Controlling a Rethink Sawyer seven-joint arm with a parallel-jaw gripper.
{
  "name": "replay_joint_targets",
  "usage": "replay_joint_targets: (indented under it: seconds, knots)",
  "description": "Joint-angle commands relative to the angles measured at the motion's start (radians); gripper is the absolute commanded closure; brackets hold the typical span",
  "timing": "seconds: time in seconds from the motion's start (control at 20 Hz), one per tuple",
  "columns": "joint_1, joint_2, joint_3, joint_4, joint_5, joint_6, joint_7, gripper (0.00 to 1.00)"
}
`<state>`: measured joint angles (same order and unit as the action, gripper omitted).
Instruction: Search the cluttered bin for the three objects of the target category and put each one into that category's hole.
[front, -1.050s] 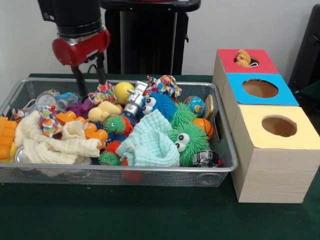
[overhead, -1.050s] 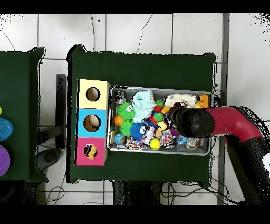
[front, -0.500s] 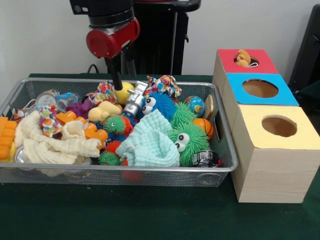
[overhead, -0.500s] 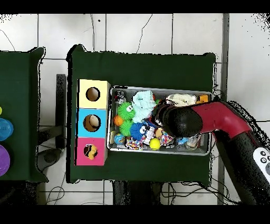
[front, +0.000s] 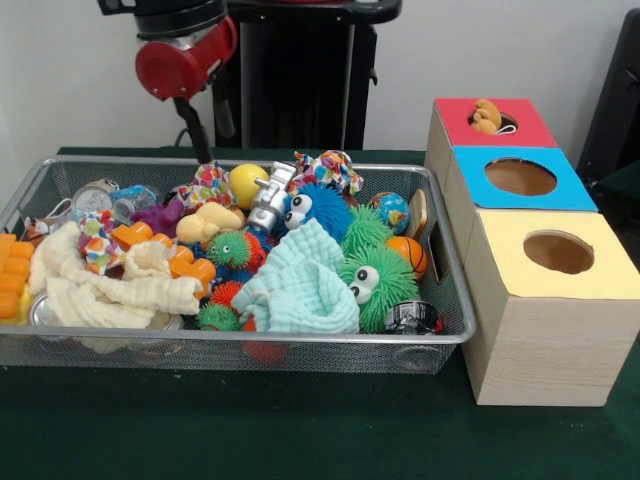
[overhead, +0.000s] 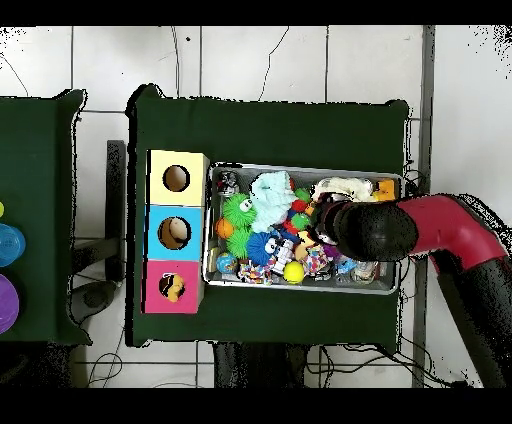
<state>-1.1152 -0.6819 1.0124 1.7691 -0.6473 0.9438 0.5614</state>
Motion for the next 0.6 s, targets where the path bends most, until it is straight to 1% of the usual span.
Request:
replay_joint_targets:
  seconds: [0.05, 0.2, 0.6]
  knots:
    - [-0.032, 0.072, 0.02, -0.113, -0.081, 0.179, -0.502, 0.0]
    - [-0.032, 0.077, 0.011, -0.141, -0.099, 0.195, -0.558, 0.0]
    - [-0.019, 0.118, -0.022, -0.207, -0.137, 0.179, -0.668, 0.0]
